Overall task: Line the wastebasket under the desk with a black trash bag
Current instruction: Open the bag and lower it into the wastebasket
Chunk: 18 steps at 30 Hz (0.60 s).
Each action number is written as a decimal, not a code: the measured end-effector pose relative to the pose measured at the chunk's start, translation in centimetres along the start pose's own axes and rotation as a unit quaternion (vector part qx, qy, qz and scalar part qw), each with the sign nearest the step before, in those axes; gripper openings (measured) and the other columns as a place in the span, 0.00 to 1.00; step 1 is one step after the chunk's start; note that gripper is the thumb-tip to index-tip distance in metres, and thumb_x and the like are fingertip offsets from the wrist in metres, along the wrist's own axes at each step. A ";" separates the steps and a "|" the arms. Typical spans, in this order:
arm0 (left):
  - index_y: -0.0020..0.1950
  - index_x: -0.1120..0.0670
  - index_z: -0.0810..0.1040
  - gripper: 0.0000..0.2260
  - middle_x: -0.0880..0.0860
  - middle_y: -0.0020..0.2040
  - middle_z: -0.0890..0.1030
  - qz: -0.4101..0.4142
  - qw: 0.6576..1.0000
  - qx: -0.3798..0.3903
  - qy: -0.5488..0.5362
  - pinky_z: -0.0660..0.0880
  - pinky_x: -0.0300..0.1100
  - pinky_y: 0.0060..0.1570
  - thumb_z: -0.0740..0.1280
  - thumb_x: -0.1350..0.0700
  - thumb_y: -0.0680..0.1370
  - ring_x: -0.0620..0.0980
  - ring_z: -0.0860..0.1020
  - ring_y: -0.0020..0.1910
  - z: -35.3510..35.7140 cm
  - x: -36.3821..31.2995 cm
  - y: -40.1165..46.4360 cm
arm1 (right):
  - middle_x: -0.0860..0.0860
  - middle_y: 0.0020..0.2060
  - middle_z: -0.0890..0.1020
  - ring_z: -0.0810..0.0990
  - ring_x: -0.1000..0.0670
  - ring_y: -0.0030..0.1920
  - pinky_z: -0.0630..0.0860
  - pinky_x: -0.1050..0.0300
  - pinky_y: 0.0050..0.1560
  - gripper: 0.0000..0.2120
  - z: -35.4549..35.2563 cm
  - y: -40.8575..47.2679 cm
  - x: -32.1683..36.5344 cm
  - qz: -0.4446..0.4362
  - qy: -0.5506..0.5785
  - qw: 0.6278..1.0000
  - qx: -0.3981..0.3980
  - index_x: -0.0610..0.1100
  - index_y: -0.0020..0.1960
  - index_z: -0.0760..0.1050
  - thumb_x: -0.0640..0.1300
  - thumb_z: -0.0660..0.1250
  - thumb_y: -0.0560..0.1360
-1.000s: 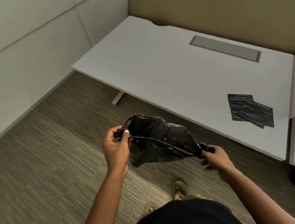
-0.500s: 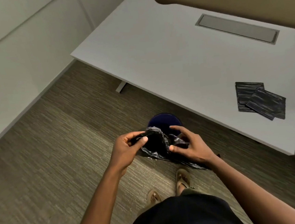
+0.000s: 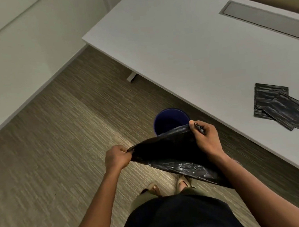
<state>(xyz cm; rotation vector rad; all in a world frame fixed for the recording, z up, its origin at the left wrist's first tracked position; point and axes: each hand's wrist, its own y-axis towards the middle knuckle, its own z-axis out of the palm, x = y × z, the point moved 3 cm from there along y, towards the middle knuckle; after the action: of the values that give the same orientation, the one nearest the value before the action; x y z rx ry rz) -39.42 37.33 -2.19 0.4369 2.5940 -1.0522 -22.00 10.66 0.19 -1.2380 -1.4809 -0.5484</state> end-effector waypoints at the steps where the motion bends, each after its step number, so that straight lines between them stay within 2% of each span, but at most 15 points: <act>1: 0.48 0.56 0.81 0.07 0.57 0.50 0.86 -0.072 0.986 0.060 -0.138 0.81 0.49 0.49 0.72 0.52 0.79 0.55 0.85 0.43 0.8 -0.2 -0.2 | 0.51 0.36 0.85 0.83 0.52 0.38 0.78 0.55 0.41 0.16 -0.1 0.0 0.4 -0.014 0.015 1.000 0.001 0.48 0.43 0.83 0.53 0.64 0.83; 2: 0.50 0.56 0.79 0.05 0.58 0.51 0.84 -0.133 0.943 0.120 -0.282 0.80 0.51 0.48 0.68 0.54 0.82 0.55 0.83 0.43 1.5 -0.6 -0.5 | 0.52 0.37 0.84 0.82 0.53 0.39 0.77 0.57 0.41 0.15 -0.3 0.0 0.8 -0.034 0.029 0.999 0.001 0.49 0.43 0.82 0.52 0.63 0.84; 3: 0.53 0.56 0.78 0.04 0.58 0.50 0.83 -0.167 0.885 0.158 -0.405 0.79 0.53 0.47 0.65 0.57 0.84 0.55 0.82 0.45 2.2 -1.2 -0.8 | 0.54 0.37 0.84 0.82 0.54 0.39 0.77 0.60 0.41 0.14 -0.5 -0.1 1.2 -0.054 0.037 0.998 0.000 0.49 0.44 0.82 0.51 0.63 0.84; 5: 0.56 0.58 0.77 0.06 0.59 0.49 0.83 -0.175 0.786 0.191 -0.561 0.78 0.55 0.48 0.60 0.62 0.84 0.56 0.81 0.50 2.8 -2.7 -1.0 | 0.53 0.38 0.84 0.82 0.53 0.41 0.78 0.59 0.41 0.13 -0.7 0.3 1.2 -0.071 0.029 0.997 -0.015 0.49 0.46 0.82 0.51 0.63 0.84; 6: 0.56 0.59 0.77 0.07 0.60 0.47 0.84 -0.169 0.758 0.197 -0.599 0.78 0.55 0.47 0.59 0.64 0.84 0.57 0.81 0.51 3.0 -3.3 -0.9 | 0.51 0.37 0.83 0.81 0.52 0.40 0.78 0.54 0.41 0.15 -0.7 0.8 0.8 -0.063 0.020 0.997 -0.031 0.47 0.45 0.82 0.52 0.63 0.84; 8: 0.55 0.62 0.77 0.10 0.61 0.42 0.87 -0.165 0.727 0.204 -0.635 0.83 0.53 0.44 0.56 0.67 0.83 0.57 0.81 0.50 3.7 -4.3 -0.4 | 0.45 0.34 0.80 0.77 0.51 0.35 0.74 0.45 0.40 0.21 -1.1 1.7 -0.2 -0.024 0.009 0.996 -0.088 0.42 0.41 0.79 0.55 0.62 0.84; 10: 0.55 0.63 0.77 0.14 0.62 0.40 0.87 -0.169 0.714 0.225 -0.641 0.85 0.48 0.39 0.52 0.69 0.83 0.57 0.82 0.48 4.4 -5.0 0.4 | 0.46 0.30 0.75 0.71 0.52 0.33 0.70 0.47 0.37 0.24 -1.7 2.0 -0.5 -0.010 0.023 0.991 -0.131 0.40 0.38 0.75 0.56 0.62 0.84; 11: 0.57 0.63 0.78 0.15 0.62 0.41 0.86 -0.167 0.720 0.235 -0.631 0.85 0.47 0.38 0.52 0.69 0.82 0.57 0.84 0.46 4.7 -5.2 0.9 | 0.48 0.30 0.74 0.71 0.54 0.34 0.68 0.51 0.37 0.23 -2.1 2.0 -0.2 -0.027 0.030 0.989 -0.139 0.41 0.37 0.74 0.55 0.62 0.84; 12: 0.58 0.62 0.78 0.15 0.62 0.42 0.87 -0.157 0.746 0.242 -0.600 0.86 0.48 0.38 0.52 0.68 0.82 0.57 0.85 0.44 4.9 -5.4 1.4 | 0.51 0.31 0.74 0.71 0.55 0.34 0.69 0.55 0.37 0.20 -2.4 1.8 0.2 -0.046 0.033 0.988 -0.143 0.42 0.38 0.76 0.53 0.63 0.84; 13: 0.57 0.60 0.79 0.15 0.61 0.43 0.87 -0.140 0.777 0.252 -0.560 0.85 0.48 0.39 0.53 0.67 0.82 0.57 0.86 0.43 5.1 -5.8 1.8 | 0.53 0.31 0.76 0.72 0.57 0.34 0.69 0.61 0.36 0.18 -2.5 1.7 0.5 -0.055 0.029 0.988 -0.144 0.44 0.39 0.78 0.52 0.63 0.84; 14: 0.55 0.57 0.80 0.15 0.59 0.43 0.87 -0.117 0.822 0.240 -0.503 0.84 0.47 0.39 0.55 0.65 0.82 0.57 0.85 0.44 5.0 -6.2 2.2 | 0.55 0.32 0.77 0.73 0.60 0.34 0.69 0.65 0.36 0.16 -2.4 2.0 0.4 -0.042 0.020 0.988 -0.150 0.46 0.40 0.79 0.51 0.64 0.84; 16: 0.46 0.52 0.83 0.12 0.53 0.40 0.87 -0.029 0.930 0.137 -0.340 0.79 0.41 0.37 0.61 0.63 0.80 0.58 0.85 0.47 4.3 -6.8 3.6 | 0.56 0.32 0.79 0.75 0.63 0.32 0.69 0.64 0.37 0.17 -2.1 2.9 -0.7 0.030 0.017 0.983 -0.181 0.50 0.37 0.78 0.54 0.65 0.83; 17: 0.44 0.50 0.83 0.10 0.53 0.42 0.87 0.025 0.966 0.069 -0.247 0.76 0.39 0.37 0.65 0.60 0.79 0.58 0.84 0.49 3.6 -7.3 4.1 | 0.56 0.33 0.80 0.76 0.63 0.32 0.71 0.62 0.38 0.18 -1.9 3.2 -1.0 0.063 0.019 0.979 -0.193 0.50 0.37 0.79 0.56 0.65 0.83; 18: 0.44 0.49 0.83 0.05 0.53 0.46 0.86 0.072 0.981 0.014 -0.178 0.74 0.38 0.38 0.68 0.55 0.79 0.56 0.84 0.50 2.7 -7.9 4.3 | 0.55 0.34 0.82 0.77 0.62 0.33 0.72 0.61 0.38 0.18 -1.8 3.5 -0.9 0.067 0.027 0.978 -0.195 0.48 0.39 0.80 0.56 0.64 0.83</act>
<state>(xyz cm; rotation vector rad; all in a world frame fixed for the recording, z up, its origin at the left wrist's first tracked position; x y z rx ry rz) -30.15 37.09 -3.63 0.3949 2.2015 -1.0130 -18.22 10.05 -1.00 -1.6001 -1.2679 -0.8004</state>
